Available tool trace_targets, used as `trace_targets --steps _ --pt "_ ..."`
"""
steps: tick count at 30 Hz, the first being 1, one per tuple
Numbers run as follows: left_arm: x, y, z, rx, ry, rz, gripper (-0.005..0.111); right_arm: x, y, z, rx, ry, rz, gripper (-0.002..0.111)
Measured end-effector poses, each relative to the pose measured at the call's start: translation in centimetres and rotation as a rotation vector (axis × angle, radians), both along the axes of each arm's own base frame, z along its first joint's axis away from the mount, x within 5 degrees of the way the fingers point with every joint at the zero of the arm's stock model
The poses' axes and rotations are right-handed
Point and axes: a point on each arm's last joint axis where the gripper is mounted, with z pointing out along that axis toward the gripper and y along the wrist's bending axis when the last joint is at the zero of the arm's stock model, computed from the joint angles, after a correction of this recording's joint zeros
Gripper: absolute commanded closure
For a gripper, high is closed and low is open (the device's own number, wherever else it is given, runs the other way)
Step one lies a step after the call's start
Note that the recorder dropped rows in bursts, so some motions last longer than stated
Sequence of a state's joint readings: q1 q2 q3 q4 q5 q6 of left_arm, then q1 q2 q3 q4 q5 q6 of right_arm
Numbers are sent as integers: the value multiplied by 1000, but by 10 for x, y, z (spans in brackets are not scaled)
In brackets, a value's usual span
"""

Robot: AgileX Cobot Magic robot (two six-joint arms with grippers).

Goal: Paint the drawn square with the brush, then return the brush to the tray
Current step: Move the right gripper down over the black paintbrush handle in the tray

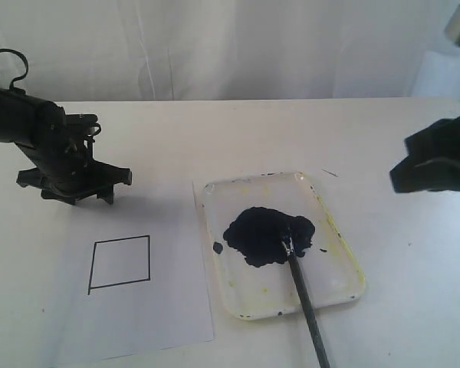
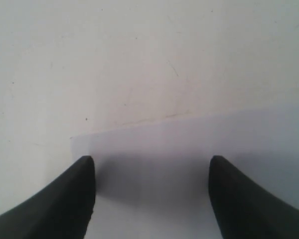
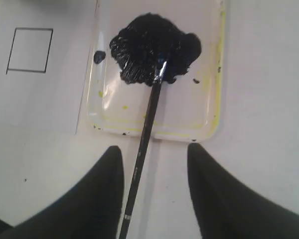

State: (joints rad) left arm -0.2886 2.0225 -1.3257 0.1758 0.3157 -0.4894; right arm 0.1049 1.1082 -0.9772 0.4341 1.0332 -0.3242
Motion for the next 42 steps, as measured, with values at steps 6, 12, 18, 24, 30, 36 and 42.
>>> trace_targets --steps 6,12,18,24,30,36,42 --pt "0 0 0 1 2 0 38 11 28 -24 -57 107 120 65" --pt "0 0 0 1 3 0 38 13 44 -42 -192 188 92 65" --pt "0 0 0 1 3 0 38 11 66 -61 -268 290 79 65" --pt "0 0 0 1 4 0 38 13 86 -97 -332 399 96 65" --pt "0 0 0 2 5 0 38 15 98 -118 -351 455 67 72" --pt "-1 0 0 2 6 1 38 3 118 -136 -272 386 -1 77" --pt "-1 0 0 3 8 1 38 -14 108 -171 -227 274 -62 77"
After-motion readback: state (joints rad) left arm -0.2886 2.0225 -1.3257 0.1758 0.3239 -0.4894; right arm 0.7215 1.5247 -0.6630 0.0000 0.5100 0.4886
